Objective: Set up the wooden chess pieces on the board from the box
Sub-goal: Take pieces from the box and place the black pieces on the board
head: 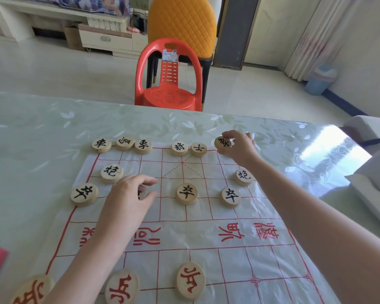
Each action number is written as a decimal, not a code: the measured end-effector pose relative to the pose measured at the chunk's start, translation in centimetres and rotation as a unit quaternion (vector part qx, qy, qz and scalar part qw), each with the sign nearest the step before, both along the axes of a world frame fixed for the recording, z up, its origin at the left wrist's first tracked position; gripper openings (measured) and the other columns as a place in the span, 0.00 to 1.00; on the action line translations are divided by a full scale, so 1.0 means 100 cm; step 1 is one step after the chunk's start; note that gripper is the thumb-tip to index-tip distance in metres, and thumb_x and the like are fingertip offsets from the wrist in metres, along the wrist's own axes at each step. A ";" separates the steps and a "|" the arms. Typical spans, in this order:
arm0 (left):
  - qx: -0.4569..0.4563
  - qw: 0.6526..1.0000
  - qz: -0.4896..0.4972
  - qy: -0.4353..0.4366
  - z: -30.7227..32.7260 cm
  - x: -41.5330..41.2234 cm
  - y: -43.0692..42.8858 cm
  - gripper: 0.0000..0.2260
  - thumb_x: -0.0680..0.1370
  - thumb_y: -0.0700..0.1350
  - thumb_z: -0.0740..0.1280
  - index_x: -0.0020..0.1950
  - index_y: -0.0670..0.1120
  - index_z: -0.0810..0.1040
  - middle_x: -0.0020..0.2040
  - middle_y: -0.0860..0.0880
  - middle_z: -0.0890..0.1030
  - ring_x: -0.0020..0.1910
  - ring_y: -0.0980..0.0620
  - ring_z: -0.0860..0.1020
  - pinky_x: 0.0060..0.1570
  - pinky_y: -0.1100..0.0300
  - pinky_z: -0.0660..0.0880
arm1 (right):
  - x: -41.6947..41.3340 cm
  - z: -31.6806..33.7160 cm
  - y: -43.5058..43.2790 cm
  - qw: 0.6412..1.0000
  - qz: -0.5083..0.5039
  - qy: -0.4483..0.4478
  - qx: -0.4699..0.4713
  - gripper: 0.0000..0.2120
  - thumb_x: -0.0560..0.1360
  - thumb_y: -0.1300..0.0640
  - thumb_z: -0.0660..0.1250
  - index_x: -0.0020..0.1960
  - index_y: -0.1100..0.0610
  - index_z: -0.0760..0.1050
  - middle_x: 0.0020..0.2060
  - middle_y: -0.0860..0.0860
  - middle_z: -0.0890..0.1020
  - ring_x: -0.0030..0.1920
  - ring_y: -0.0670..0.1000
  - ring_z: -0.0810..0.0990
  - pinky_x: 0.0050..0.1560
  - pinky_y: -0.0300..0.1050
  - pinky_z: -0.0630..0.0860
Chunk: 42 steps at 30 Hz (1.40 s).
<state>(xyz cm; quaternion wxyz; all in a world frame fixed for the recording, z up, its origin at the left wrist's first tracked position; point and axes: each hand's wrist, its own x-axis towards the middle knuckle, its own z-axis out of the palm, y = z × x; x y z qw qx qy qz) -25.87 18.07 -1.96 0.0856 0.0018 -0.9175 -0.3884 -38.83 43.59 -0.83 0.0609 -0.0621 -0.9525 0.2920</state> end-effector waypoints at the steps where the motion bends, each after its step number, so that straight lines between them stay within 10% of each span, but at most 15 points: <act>1: -0.002 1.000 0.000 -0.001 0.000 0.000 -0.001 0.10 0.73 0.43 0.69 0.53 0.51 0.80 0.40 0.61 0.73 0.44 0.58 0.74 0.37 0.73 0.64 | 0.000 0.000 0.000 1.000 -0.004 -0.005 0.004 0.25 0.70 0.55 0.71 0.66 0.52 0.71 0.58 0.50 0.76 0.64 0.55 0.63 0.65 0.50 0.61; 5: -0.003 1.000 -0.001 0.001 0.001 0.001 -0.001 0.10 0.73 0.42 0.69 0.53 0.51 0.80 0.40 0.60 0.73 0.45 0.56 0.74 0.37 0.73 0.65 | 0.003 0.000 -0.002 0.999 -0.003 -0.032 0.010 0.25 0.72 0.55 0.69 0.67 0.51 0.69 0.43 0.40 0.66 0.64 0.57 0.62 0.66 0.48 0.59; 9: 0.000 1.000 0.002 0.004 0.000 -0.001 -0.001 0.09 0.73 0.42 0.70 0.52 0.52 0.80 0.40 0.58 0.75 0.45 0.55 0.74 0.37 0.73 0.65 | -0.001 -0.004 -0.005 0.999 0.004 -0.053 0.010 0.25 0.71 0.52 0.70 0.67 0.49 0.69 0.60 0.54 0.66 0.62 0.58 0.61 0.61 0.44 0.59; 26: 0.010 1.000 0.006 0.016 0.003 0.010 -0.008 0.10 0.73 0.42 0.69 0.52 0.51 0.80 0.45 0.56 0.78 0.46 0.59 0.75 0.38 0.75 0.65 | 0.023 -0.006 -0.031 0.999 0.044 0.023 0.010 0.23 0.71 0.52 0.70 0.64 0.50 0.72 0.61 0.49 0.73 0.65 0.52 0.60 0.59 0.47 0.55; 42: 0.052 0.996 0.069 -0.004 0.061 0.156 -0.096 0.10 0.69 0.36 0.72 0.46 0.48 0.81 0.37 0.55 0.78 0.37 0.61 0.75 0.42 0.73 0.69 | 0.226 0.047 -0.161 0.980 0.173 -0.030 -0.091 0.20 0.71 0.51 0.70 0.62 0.49 0.73 0.61 0.47 0.75 0.66 0.50 0.61 0.63 0.45 0.58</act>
